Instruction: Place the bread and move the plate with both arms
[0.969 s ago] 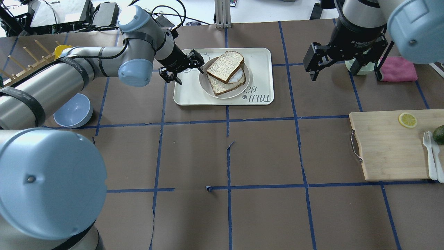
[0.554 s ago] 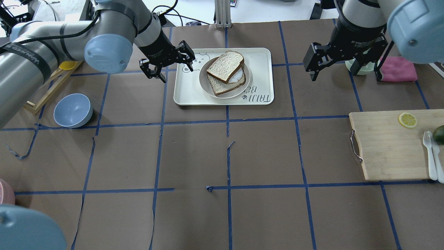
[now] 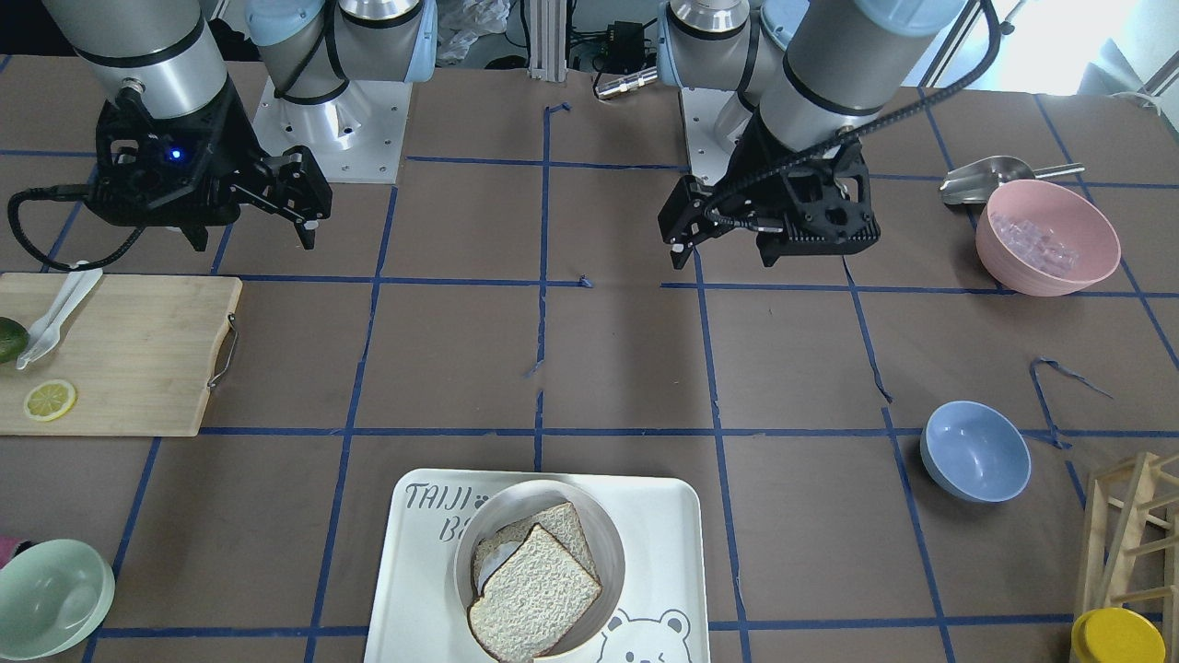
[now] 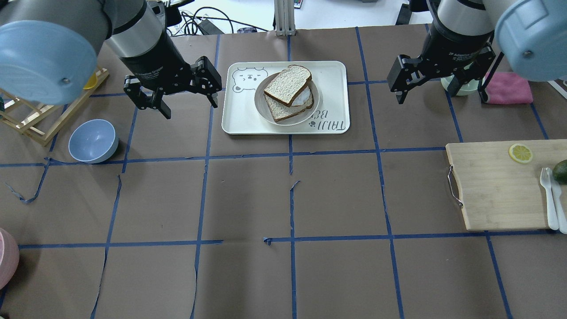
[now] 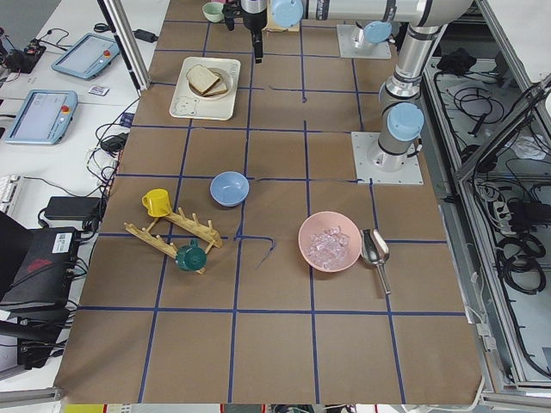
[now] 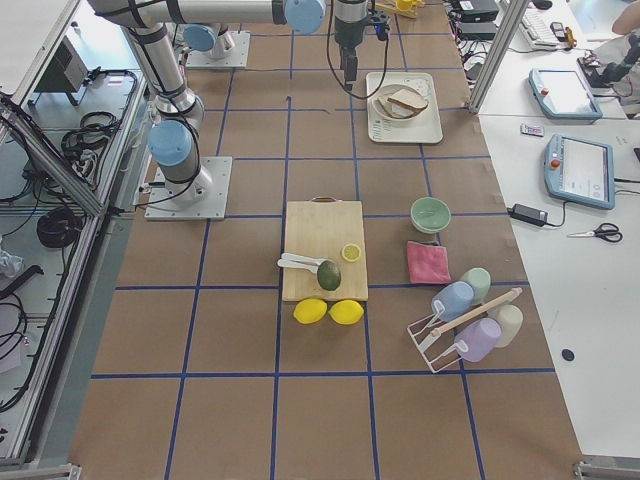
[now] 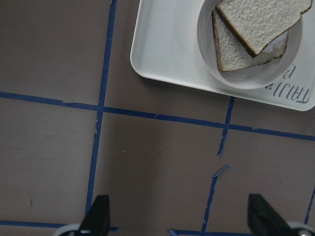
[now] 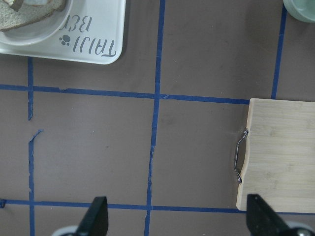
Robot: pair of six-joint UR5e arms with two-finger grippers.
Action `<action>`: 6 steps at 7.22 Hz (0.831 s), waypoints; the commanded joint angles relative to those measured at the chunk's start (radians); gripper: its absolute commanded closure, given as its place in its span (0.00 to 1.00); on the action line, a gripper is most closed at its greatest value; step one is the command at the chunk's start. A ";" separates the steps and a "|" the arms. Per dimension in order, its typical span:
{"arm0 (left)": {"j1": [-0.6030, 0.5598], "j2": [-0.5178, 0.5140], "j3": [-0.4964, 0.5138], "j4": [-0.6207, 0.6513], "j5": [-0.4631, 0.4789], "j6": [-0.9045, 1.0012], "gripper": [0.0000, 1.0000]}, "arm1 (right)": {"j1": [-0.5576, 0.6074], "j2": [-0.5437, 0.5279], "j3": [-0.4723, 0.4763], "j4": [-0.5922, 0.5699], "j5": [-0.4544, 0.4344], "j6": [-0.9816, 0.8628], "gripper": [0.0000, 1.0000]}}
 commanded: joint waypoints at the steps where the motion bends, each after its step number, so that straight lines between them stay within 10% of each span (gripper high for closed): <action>1: 0.009 0.045 -0.003 -0.046 0.044 0.087 0.00 | 0.003 -0.004 0.000 0.003 0.005 0.001 0.00; 6: 0.025 0.037 0.004 -0.032 0.104 0.176 0.00 | 0.001 -0.005 0.000 0.005 0.000 0.000 0.00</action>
